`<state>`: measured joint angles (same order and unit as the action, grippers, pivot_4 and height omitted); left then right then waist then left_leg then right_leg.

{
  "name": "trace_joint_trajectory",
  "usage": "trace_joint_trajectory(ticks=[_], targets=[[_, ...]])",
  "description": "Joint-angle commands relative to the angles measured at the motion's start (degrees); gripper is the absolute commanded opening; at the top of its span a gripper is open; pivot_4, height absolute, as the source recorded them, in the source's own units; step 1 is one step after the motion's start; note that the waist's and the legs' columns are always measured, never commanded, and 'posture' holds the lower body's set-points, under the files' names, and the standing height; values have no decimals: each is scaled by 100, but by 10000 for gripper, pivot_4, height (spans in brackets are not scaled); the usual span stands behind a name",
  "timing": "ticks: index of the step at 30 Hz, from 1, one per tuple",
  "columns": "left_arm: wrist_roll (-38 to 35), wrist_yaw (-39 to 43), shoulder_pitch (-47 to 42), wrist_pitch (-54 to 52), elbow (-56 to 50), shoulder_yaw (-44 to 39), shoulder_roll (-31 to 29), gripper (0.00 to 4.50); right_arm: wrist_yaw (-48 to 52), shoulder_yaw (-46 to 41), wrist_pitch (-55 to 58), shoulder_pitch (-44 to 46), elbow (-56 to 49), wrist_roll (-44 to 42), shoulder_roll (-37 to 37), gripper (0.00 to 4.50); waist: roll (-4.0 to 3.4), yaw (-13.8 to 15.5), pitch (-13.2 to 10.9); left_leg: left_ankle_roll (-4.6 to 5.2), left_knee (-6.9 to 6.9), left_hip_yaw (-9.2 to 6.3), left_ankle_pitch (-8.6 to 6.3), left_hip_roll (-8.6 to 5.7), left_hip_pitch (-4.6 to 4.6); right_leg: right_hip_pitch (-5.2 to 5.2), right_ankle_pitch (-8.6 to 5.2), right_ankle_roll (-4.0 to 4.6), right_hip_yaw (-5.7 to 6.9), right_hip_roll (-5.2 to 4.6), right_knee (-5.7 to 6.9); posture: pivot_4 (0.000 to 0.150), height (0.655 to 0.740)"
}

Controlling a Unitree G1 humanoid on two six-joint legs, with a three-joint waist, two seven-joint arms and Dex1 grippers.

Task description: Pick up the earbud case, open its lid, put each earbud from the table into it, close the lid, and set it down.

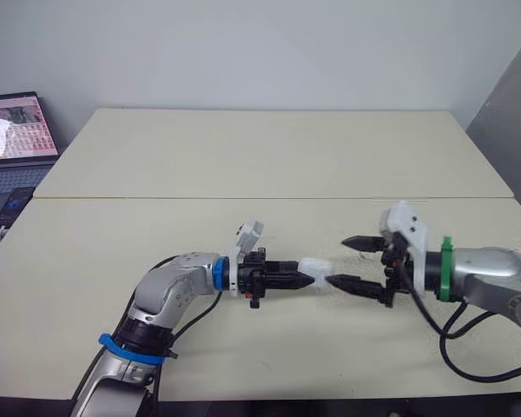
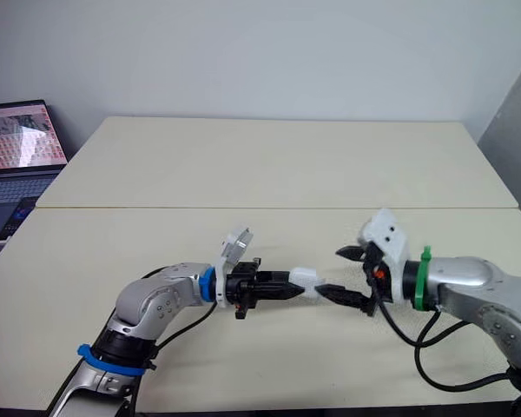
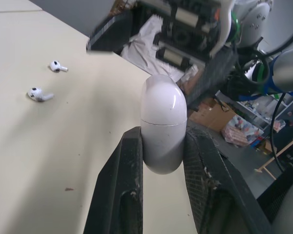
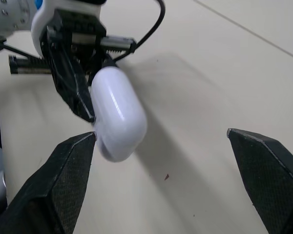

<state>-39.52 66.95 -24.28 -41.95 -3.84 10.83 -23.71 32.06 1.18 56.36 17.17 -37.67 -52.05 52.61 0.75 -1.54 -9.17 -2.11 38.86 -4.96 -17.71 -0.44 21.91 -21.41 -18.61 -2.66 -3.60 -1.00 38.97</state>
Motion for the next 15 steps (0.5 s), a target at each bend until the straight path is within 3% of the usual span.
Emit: trace_joint_trajectory(ticks=[1,15], targets=[[-4,56,-32,116,-83,-67,16,7814,-36,105,-145,236,-115,350,-105,45000,0,0,0,0,0,0,0,0,0,0,0,0,0,0,0,1500,7400],[95,222,61,264,-141,-15,-27,7814,-96,-172,-57,382,189,648,-257,45000,0,0,0,0,0,-1,0,-1,1,-1,0,0,1,-1,0,1500,7400]])
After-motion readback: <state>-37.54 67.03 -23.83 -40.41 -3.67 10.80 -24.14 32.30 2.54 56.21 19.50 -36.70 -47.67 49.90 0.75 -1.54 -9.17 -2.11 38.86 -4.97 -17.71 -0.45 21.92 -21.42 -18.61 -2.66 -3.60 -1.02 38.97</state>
